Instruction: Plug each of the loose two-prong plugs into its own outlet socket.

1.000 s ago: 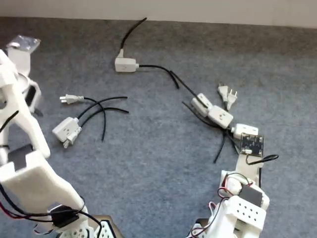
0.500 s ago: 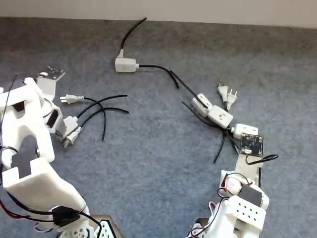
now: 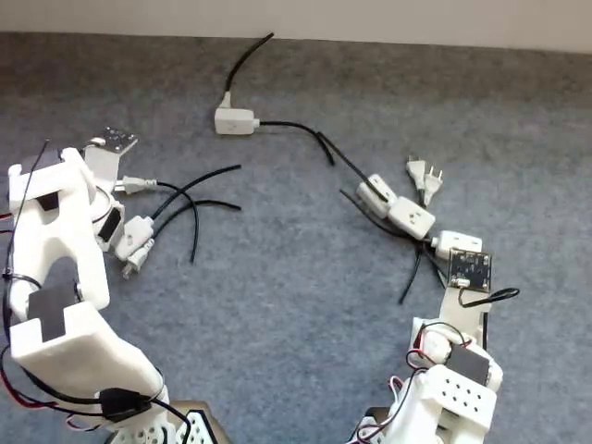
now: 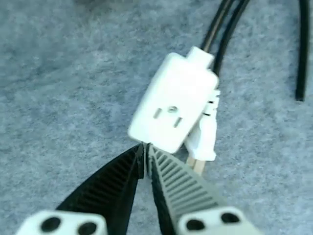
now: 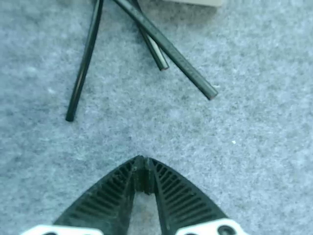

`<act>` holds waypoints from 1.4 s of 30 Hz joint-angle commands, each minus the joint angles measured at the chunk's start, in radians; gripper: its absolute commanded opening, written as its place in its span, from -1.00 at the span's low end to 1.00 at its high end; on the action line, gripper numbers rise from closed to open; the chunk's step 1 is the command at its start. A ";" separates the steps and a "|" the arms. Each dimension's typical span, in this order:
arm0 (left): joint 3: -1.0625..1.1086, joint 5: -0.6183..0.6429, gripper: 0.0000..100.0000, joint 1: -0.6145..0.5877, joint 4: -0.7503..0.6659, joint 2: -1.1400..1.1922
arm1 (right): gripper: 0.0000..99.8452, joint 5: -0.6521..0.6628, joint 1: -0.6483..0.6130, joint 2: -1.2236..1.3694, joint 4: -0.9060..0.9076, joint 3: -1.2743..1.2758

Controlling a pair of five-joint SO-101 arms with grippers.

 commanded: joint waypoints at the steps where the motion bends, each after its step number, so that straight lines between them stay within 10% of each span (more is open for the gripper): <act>1: -0.002 -0.005 -0.88 0.035 0.000 -0.019 | -0.98 0.006 -0.008 -0.007 -0.019 0.004; 16: -0.074 -0.005 -0.53 0.038 -0.018 -0.019 | -0.98 0.006 -0.008 -0.007 -0.018 0.004; 31: 0.104 -0.005 -0.43 0.042 -0.345 -0.018 | -0.98 0.006 -0.008 -0.007 -0.018 0.004; 42: 0.068 -0.011 -0.99 -0.019 -0.348 -0.019 | -0.98 0.006 -0.008 -0.007 -0.018 0.004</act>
